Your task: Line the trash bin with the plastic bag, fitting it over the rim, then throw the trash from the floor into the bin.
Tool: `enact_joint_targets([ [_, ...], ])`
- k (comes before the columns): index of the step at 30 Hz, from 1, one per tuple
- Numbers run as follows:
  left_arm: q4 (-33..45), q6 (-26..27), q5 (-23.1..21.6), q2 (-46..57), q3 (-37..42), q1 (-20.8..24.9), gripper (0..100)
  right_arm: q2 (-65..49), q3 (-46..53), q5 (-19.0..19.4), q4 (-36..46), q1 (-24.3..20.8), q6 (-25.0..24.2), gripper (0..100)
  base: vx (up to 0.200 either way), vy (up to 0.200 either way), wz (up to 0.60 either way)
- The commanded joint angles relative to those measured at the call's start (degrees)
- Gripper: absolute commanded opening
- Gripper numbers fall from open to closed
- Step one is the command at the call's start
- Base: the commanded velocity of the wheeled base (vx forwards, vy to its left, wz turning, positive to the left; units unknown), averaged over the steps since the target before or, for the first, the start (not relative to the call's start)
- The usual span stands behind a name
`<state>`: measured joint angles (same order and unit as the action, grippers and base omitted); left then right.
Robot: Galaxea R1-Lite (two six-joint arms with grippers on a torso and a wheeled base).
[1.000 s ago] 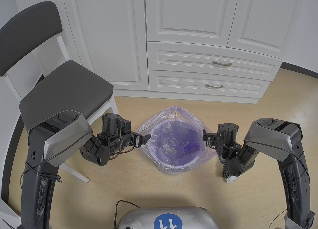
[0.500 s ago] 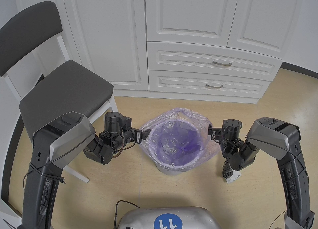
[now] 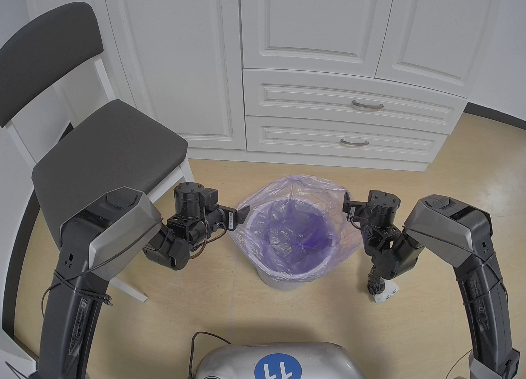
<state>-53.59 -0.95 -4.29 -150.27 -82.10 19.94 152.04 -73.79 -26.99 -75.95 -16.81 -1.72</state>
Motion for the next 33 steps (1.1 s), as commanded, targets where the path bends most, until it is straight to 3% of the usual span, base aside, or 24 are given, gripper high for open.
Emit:
enact_joint_targets([
  [1,0.2,-0.4,2.5,-1.9,-3.0,0.1,100,-1.5,2.3,0.0,-1.3,-2.2,0.0,100,0.0,0.0,0.0],
  [13,0.8,-0.4,3.8,-2.8,-4.8,0.1,100,-2.9,4.5,0.1,-3.5,-4.1,0.0,100,0.0,0.0,0.0],
  [30,0.6,-0.6,6.8,-6.8,-11.9,0.1,100,2.5,0.5,0.9,-2.5,-2.1,0.0,100,0.0,0.0,0.0],
  [33,0.7,-3.0,7.9,-7.5,-14.0,0.4,100,3.4,-0.7,0.9,-2.4,-1.4,0.0,100,0.0,0.0,0.0],
])
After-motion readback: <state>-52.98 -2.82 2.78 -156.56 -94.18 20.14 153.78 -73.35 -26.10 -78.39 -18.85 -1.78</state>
